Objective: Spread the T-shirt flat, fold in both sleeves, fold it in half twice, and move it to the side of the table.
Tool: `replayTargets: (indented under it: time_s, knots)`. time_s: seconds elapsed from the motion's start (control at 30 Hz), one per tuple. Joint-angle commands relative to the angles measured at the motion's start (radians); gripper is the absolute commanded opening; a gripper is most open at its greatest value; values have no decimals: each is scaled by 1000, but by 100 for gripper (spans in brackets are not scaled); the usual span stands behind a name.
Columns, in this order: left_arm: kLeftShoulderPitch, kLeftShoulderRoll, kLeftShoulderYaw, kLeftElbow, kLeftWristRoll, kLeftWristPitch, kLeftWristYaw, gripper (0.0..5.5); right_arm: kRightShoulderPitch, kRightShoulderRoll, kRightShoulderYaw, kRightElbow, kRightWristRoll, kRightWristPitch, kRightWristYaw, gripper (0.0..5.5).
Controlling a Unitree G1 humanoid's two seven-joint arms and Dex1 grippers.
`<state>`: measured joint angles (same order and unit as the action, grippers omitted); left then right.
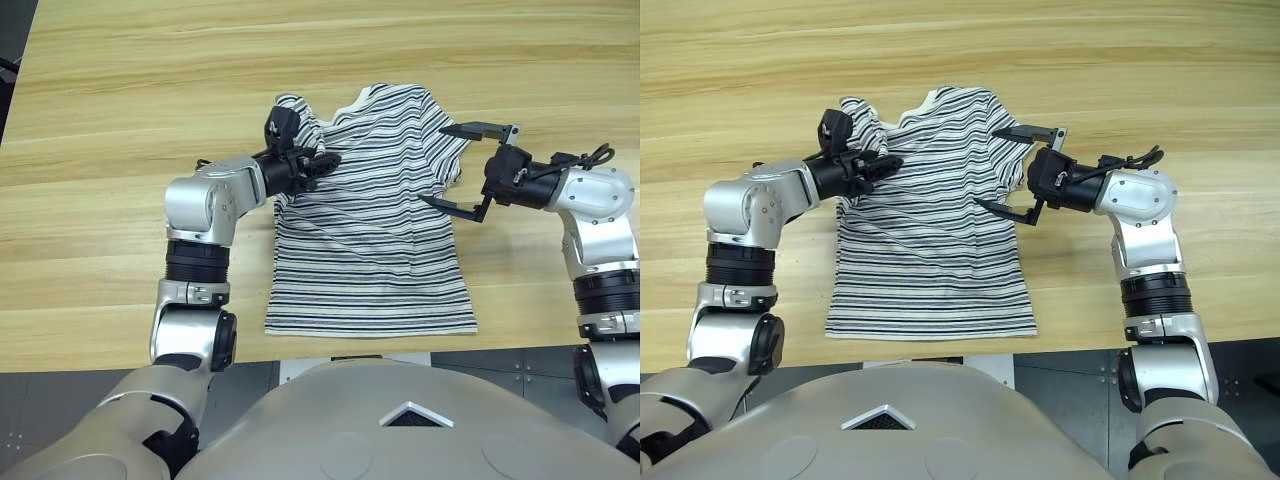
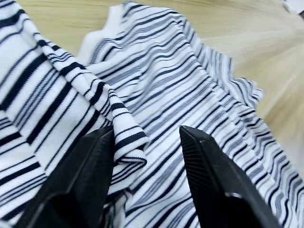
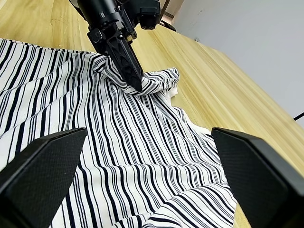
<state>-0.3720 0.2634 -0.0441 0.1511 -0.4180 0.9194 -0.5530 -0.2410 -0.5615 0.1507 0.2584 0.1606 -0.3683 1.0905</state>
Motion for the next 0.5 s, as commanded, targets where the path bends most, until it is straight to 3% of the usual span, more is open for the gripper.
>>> replayTargets:
  time_s: [0.03,0.17,0.43,0.5]
  knots:
    - [25,-17,-16,-11,-18,29,-18,292,-19,6,6,0,-3,-2,-1,486]
    - [42,-51,-32,26,-17,18,-24,351,-20,7,7,3,-2,-5,-1,486]
    - [40,-64,-26,33,-13,-15,-30,351,-26,8,11,10,-2,-6,2,486]
    - [40,-67,-19,24,-24,-22,-35,380,-19,6,8,5,-1,-7,-1,486]
